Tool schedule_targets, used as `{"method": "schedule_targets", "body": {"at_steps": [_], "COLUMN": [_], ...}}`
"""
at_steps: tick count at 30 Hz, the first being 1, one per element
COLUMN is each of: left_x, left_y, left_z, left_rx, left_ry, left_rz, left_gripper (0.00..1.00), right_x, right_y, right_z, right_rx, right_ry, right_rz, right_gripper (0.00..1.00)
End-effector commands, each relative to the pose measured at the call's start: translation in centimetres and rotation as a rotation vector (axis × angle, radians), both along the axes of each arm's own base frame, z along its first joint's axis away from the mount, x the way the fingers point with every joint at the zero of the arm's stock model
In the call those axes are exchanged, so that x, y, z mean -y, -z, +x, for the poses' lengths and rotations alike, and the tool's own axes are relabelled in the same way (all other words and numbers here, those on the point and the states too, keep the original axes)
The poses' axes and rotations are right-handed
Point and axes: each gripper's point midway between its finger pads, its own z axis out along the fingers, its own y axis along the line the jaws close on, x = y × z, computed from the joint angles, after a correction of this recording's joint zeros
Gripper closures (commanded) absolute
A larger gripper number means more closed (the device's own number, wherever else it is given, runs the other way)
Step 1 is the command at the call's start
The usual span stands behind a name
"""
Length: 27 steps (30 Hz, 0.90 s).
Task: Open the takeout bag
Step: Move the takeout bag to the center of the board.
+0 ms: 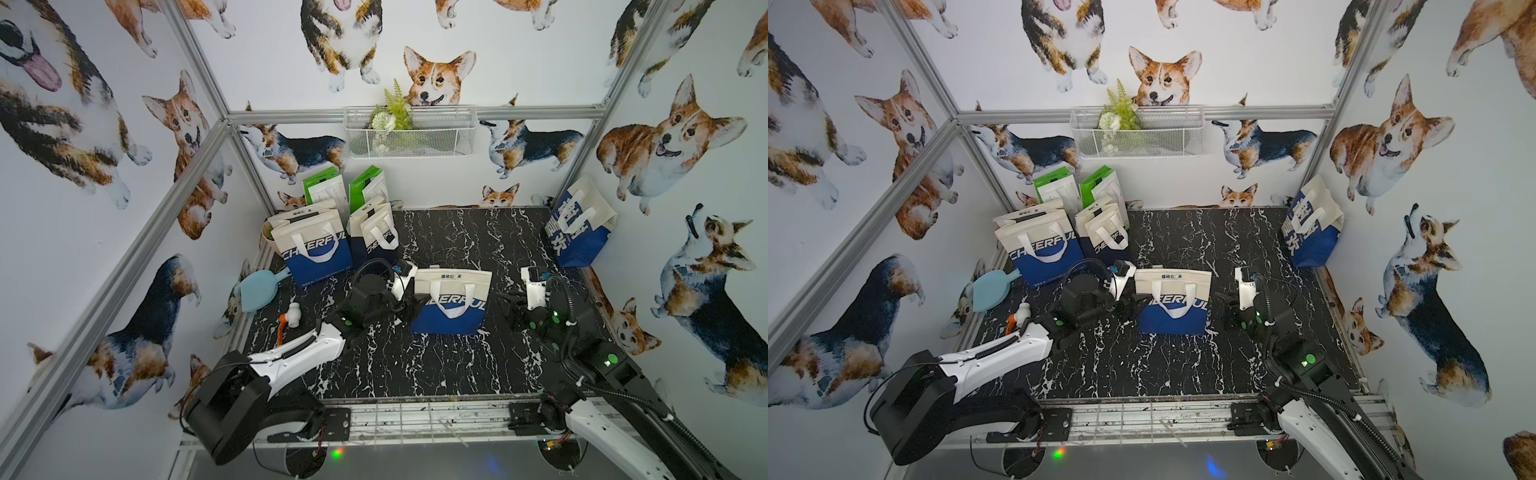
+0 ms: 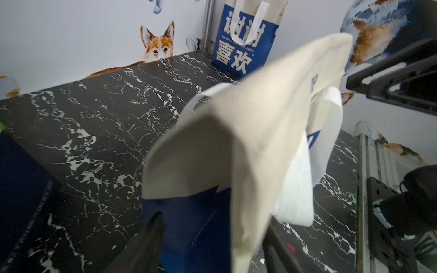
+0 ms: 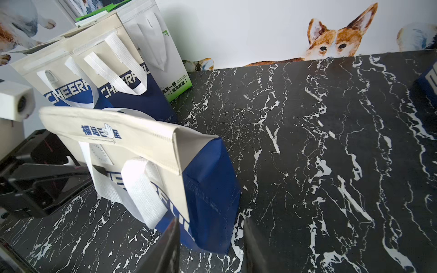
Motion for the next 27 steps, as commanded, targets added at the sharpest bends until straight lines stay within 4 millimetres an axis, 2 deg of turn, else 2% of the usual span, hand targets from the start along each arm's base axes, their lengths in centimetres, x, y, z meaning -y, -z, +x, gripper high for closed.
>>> {"method": "schedule_targets", "body": {"at_steps": [1, 3, 11, 17, 24, 27], "left_x": [1.8, 1.9, 1.6, 1.3, 1.7, 1.3], "left_y": [-0.4, 0.2, 1.4, 1.2, 1.9, 1.4], "left_z": [-1.6, -2.1, -3.1, -2.8, -2.6, -2.6], "left_rx": [0.022, 0.003, 0.033, 0.091, 0.113, 0.148], "left_ry": [0.157, 0.180, 0.211, 0.170, 0.173, 0.157], "left_rz": [-0.038, -0.037, -0.053, -0.141, -0.191, -0.216], "left_gripper": [0.41, 0.45, 0.47, 0.47, 0.47, 0.48], "right_x": [0.0, 0.0, -0.4, -0.8, -1.0, -1.0], "right_y": [-0.5, -0.9, -2.4, -3.6, -3.4, -3.5], "right_z": [-0.6, -0.8, -0.8, -0.8, -0.8, -0.9], "right_rx": [-0.004, 0.008, 0.049, 0.080, 0.070, 0.074], "right_ry": [-0.017, -0.032, -0.056, -0.076, -0.083, -0.084], "right_rz": [-0.001, -0.008, 0.004, 0.032, 0.037, 0.036], "right_gripper": [0.57, 0.58, 0.58, 0.58, 0.58, 0.58]}}
